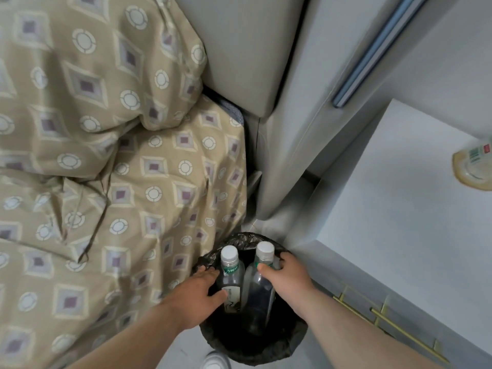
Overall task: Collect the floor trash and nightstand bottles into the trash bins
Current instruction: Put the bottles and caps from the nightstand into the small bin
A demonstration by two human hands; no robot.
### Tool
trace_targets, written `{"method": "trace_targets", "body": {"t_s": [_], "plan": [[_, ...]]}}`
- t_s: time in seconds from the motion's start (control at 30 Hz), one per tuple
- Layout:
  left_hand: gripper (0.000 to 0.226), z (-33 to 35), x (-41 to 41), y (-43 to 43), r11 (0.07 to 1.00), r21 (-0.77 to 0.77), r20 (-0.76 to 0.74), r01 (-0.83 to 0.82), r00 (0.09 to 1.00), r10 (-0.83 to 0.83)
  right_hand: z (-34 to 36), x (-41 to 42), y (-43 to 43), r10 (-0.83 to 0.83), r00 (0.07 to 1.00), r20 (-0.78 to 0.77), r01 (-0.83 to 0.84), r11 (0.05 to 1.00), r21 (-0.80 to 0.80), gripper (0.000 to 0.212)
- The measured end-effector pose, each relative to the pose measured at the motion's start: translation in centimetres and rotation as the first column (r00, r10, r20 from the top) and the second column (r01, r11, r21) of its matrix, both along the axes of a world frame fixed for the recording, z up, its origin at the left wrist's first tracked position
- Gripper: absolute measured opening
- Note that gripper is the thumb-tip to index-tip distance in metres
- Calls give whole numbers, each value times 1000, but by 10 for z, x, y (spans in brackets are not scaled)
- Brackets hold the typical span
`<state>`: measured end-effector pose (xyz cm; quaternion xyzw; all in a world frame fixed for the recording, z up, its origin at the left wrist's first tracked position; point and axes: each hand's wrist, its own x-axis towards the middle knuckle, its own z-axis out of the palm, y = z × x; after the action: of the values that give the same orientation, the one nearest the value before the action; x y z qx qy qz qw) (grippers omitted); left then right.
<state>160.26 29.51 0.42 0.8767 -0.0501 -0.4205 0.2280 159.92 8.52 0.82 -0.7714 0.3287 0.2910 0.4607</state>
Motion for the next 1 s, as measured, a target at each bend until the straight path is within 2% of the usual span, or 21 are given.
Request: {"method": "trace_targets", "body": {"t_s": [0.07, 0.13, 0.2, 0.27, 0.37, 0.47, 0.53, 0.63, 0.7, 0.8, 0.9, 1.0], "plan": [[59, 18, -1, -10, 994, -51, 39, -100, 994, 103, 27, -7, -4, 0, 1000, 20, -1, 999, 42, 46], [52, 42, -3, -23, 966, -130, 113, -223, 965, 238, 60, -21, -8, 24, 999, 43, -29, 993, 111, 31], [47, 74, -2, -46, 925, -247, 177, -290, 925, 337, 96, -38, -21, 27, 999, 44, -34, 983, 178, 32], [47, 108, 3, -74, 882, -386, 227, -271, 899, 375, 130, -52, -38, -24, 999, 40, 14, 971, 239, 25], [60, 153, 16, -127, 880, -465, 384, -92, 875, 294, 181, -63, -74, -194, 976, 102, 157, 945, 286, 11], [77, 175, 32, -189, 925, -353, 552, 138, 829, 87, 225, -62, -119, -349, 901, 257, 277, 920, 278, 7], [82, 173, 43, -229, 944, -243, 587, 223, 808, -40, 248, -57, -152, -490, 796, 355, 400, 866, 300, 17], [98, 164, 53, -267, 957, -69, 509, 281, 835, -209, 278, -49, -196, -641, 590, 491, 552, 764, 333, 21], [108, 155, 57, -277, 966, -19, 432, 259, 873, -226, 298, -43, -221, -672, 466, 576, 600, 718, 353, 18], [113, 146, 53, -278, 969, -4, 443, 245, 869, -218, 313, -34, -251, -678, 357, 643, 630, 683, 370, 17], [115, 142, 48, -281, 971, 13, 513, 240, 832, -212, 326, -19, -272, -603, 358, 713, 616, 726, 305, 16], [116, 142, 51, -286, 971, 41, 515, 233, 828, -221, 331, 4, -289, -392, 523, 757, 546, 836, 56, 45]]}}
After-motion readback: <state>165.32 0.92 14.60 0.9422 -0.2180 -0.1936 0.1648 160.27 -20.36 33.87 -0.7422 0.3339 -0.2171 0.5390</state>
